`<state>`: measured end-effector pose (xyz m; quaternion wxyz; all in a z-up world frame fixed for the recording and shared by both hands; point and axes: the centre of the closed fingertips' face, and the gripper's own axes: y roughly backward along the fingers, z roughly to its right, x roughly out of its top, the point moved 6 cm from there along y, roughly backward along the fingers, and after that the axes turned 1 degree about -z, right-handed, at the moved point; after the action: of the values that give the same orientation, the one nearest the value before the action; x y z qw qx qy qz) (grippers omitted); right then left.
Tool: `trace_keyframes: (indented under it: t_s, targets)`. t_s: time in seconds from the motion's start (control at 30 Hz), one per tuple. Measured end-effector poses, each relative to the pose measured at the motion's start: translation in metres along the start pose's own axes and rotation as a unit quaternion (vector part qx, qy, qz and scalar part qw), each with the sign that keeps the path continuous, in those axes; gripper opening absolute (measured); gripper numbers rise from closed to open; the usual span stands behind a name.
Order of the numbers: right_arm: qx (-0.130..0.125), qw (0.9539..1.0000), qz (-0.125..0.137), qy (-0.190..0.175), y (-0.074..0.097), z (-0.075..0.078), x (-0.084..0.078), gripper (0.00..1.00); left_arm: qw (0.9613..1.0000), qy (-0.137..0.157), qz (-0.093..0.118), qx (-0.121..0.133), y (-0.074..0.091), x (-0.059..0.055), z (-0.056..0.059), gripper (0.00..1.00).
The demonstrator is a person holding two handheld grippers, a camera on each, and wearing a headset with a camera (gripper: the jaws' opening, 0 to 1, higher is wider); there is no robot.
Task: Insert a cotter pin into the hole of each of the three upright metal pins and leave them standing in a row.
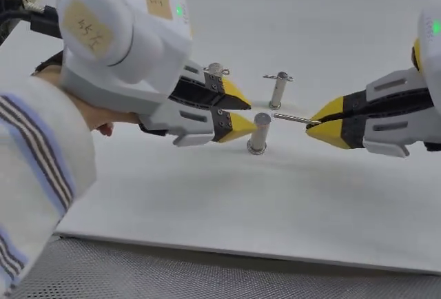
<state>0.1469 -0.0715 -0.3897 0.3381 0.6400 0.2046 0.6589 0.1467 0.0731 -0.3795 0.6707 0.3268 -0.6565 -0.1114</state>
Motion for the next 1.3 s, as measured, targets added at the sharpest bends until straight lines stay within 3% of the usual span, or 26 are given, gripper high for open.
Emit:
trace_keyframes:
  t_s: [0.53, 1.3]
  targets:
    - [0.008, 0.9998, -0.015, -0.013, -0.016, 0.009, -0.015, 0.0, 0.9997, 0.003, -0.02, -0.013, -0.021, -0.002, -0.004, 0.13]
    - [0.018, 0.9997, -0.018, -0.007, -0.025, 0.008, -0.012, 0.0, 0.9993, 0.019, -0.02, -0.025, -0.025, -0.004, -0.005, 0.1]
